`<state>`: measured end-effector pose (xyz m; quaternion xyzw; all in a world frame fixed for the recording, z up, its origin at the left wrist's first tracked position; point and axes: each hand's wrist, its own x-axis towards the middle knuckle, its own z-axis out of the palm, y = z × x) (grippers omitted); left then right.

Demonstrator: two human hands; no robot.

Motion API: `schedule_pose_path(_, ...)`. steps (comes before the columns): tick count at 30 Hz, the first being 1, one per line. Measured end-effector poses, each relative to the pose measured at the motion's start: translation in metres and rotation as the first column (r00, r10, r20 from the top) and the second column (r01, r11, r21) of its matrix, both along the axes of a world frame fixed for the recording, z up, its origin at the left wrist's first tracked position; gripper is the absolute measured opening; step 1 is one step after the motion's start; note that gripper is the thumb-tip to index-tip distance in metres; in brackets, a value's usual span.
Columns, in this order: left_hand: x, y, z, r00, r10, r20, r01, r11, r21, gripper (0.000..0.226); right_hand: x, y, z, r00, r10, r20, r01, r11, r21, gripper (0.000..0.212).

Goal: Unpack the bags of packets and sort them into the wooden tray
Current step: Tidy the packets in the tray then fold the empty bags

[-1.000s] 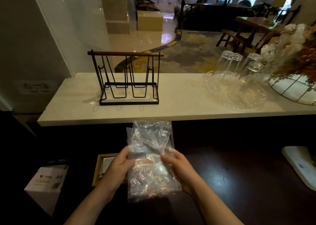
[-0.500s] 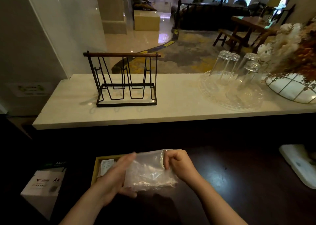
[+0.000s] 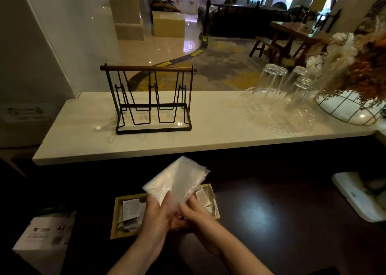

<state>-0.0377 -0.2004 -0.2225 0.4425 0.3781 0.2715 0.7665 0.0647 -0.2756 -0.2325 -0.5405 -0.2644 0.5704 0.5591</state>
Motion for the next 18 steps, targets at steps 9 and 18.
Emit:
schedule_pose_path(9, 0.007, 0.000, -0.025, 0.963, -0.072, -0.260, 0.170, 0.910, 0.378, 0.015, -0.020, 0.008, 0.004, 0.895, -0.441, -0.061, 0.435, 0.896, -0.093, 0.030)
schedule_pose_path(18, 0.029, -0.049, -0.048, 0.887, -0.346, -0.306, 0.462, 0.677, 0.573, 0.010, -0.014, -0.070, -0.022, 0.567, -0.820, -0.082, 0.802, 0.572, -0.175, 0.018)
